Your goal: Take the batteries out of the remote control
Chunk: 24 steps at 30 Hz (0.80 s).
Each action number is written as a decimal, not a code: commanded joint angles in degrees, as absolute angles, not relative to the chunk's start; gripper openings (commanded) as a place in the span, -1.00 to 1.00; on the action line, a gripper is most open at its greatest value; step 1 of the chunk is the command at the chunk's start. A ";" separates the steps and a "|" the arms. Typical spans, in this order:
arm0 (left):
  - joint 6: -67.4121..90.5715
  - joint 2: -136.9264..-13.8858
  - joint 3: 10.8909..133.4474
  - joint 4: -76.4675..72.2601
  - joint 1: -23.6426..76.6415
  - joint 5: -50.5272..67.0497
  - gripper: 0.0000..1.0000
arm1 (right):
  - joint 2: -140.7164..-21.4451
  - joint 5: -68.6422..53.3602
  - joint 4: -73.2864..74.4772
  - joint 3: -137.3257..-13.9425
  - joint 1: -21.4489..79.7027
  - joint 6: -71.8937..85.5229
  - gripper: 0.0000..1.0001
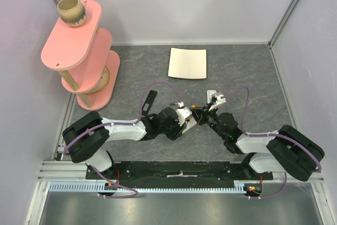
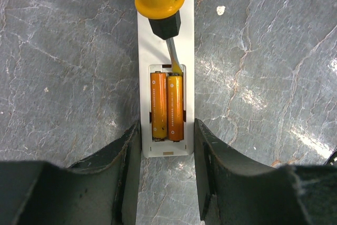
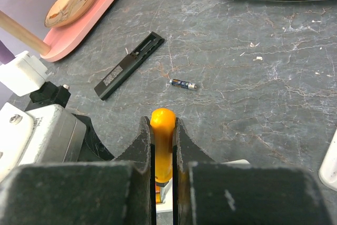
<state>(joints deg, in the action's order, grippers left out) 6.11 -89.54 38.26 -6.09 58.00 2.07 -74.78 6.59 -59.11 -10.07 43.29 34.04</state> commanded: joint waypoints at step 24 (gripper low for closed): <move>5.27 -92.90 37.88 -4.48 58.10 2.90 -0.96 | -72.51 0.09 -70.40 -6.77 44.12 53.35 -1.00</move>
